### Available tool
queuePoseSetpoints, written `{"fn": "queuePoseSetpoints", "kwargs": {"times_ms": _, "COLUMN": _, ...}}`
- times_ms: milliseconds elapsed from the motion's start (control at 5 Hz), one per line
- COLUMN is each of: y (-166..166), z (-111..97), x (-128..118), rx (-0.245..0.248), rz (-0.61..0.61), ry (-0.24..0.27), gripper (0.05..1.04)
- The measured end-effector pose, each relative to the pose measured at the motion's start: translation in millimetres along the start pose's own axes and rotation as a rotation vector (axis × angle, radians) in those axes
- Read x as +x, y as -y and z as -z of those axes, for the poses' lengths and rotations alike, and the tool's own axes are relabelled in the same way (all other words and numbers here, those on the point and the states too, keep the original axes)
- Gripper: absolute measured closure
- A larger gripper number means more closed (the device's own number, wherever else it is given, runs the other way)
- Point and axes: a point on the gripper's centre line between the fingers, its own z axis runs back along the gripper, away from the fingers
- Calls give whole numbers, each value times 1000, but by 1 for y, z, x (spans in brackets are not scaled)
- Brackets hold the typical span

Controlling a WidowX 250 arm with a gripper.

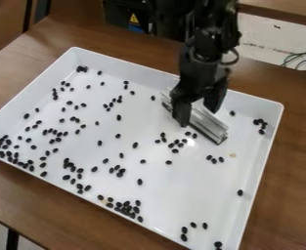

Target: Sweep into pile

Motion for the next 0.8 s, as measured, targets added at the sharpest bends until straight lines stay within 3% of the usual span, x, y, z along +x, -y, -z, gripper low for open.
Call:
{"fn": "queuePoseSetpoints", "kwargs": {"times_ms": 200, "y": 5, "z": 8, "x": 1, "rx": 20, "rz": 5, "ry": -8, "gripper": 84}}
{"fn": "queuePoseSetpoints", "kwargs": {"times_ms": 400, "y": 3, "z": 14, "x": 0, "rx": 44, "rz": -2, "ry": -15, "gripper": 144}}
{"fn": "queuePoseSetpoints", "kwargs": {"times_ms": 800, "y": 3, "z": 10, "x": 0, "rx": 58, "rz": 12, "ry": -17, "gripper": 711}}
